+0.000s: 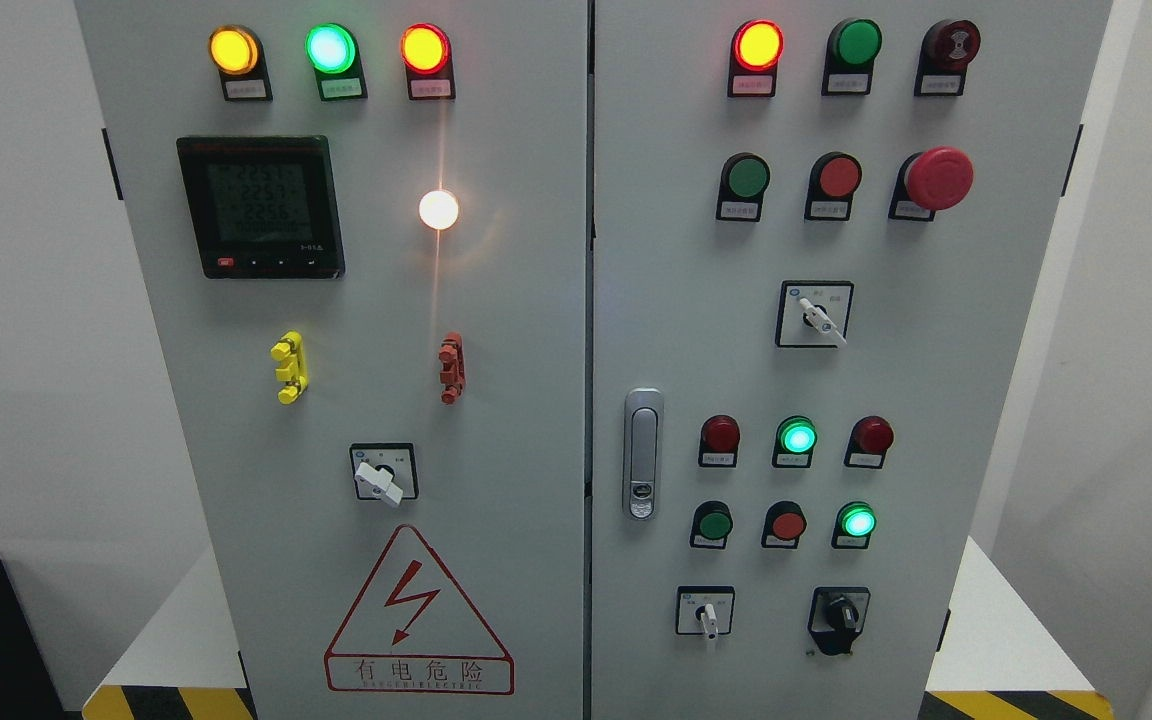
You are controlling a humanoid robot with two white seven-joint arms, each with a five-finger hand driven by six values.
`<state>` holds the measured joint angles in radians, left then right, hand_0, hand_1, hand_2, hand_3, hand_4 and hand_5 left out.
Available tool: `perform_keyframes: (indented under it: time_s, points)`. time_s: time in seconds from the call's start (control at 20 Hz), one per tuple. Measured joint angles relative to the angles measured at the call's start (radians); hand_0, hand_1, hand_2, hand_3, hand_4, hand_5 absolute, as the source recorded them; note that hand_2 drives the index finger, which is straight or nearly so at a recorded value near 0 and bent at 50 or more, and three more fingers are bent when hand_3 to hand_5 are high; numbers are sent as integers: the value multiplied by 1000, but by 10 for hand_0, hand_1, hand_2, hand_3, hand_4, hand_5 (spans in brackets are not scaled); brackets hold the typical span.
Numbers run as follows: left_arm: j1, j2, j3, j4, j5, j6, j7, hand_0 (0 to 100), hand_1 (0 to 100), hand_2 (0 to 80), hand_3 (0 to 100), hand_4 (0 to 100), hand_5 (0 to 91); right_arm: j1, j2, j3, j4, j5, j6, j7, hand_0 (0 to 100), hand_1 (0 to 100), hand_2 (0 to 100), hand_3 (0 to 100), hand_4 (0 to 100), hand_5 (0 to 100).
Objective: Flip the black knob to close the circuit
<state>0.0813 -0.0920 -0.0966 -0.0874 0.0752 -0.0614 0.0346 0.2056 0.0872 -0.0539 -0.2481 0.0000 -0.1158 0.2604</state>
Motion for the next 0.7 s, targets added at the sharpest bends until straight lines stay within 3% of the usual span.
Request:
perform_keyframes:
  time_s: [0.55,0.7]
  points:
    - [0,0,0,0,0,0,0,120,556,0,0,0,0,0,2,1,1,0,0,1,0,99,0,0,0,0]
    - [0,0,0,0,0,0,0,120,556,0,0,0,0,0,3,2,-7,0,0,20,0,103,0,0,0,0]
